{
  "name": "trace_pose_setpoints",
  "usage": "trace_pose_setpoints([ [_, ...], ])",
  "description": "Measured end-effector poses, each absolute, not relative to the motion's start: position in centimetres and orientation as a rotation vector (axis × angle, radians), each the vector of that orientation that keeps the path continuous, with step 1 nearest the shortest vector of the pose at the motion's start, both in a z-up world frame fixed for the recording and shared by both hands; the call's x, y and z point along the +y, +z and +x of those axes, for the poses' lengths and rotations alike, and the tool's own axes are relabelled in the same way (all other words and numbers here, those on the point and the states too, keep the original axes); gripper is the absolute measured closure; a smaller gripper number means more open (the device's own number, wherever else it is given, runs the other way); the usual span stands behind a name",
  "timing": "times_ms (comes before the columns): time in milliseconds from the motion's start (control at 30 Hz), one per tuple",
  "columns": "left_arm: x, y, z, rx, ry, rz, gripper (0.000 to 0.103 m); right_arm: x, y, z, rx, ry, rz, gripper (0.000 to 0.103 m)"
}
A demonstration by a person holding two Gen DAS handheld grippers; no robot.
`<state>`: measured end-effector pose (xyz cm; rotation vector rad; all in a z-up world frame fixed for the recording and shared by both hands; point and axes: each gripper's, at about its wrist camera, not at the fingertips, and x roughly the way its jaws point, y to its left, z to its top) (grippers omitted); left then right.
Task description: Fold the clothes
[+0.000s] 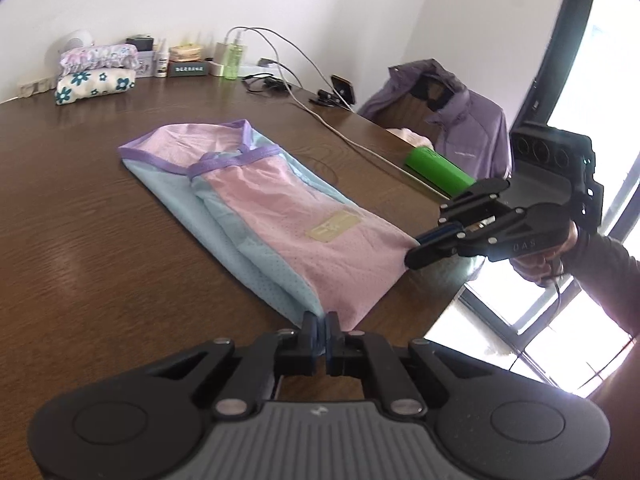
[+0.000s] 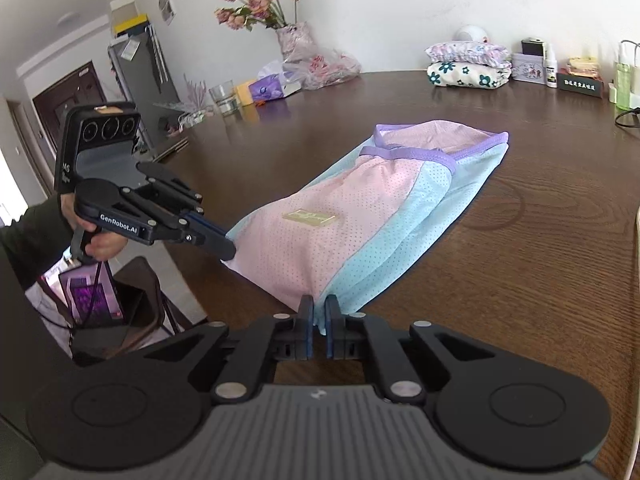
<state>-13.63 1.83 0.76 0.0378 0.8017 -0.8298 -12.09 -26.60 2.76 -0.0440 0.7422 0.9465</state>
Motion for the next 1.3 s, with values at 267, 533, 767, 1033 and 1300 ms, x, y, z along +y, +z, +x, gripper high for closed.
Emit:
trace_pose_setpoints([
  [267, 2.2, 1.0, -16.3, 0.755, -0.850, 0.070, 0.089, -26.5, 3.0, -15.4, 0.711, 0.935, -0.066, 0.087],
  [533, 0.8, 0.8, -17.2, 0.695, -0.849, 0.181, 0.081, -25.8, 2.6, -15.3, 0.672, 0.939, -0.108, 0.086],
  [767, 2.1, 0.7, -17.7, 0.683, -0.847, 0.164, 0.100, -25.8, 2.9, -16.1, 0.680, 0.959, -0.099, 0.099],
  [1033, 4.2, 3.9, -16.7, 0.614, -0.897, 0.039, 0.101, -26.7, 5.4, -16.4, 0.613, 1.002, -0.005, 0.099],
  [1300, 3.1, 5.6, -8.6, 0.573, -0.783, -0.016, 0.102, -26.0, 7.7, -8.9, 0.521, 0.917, 0.164, 0.099],
])
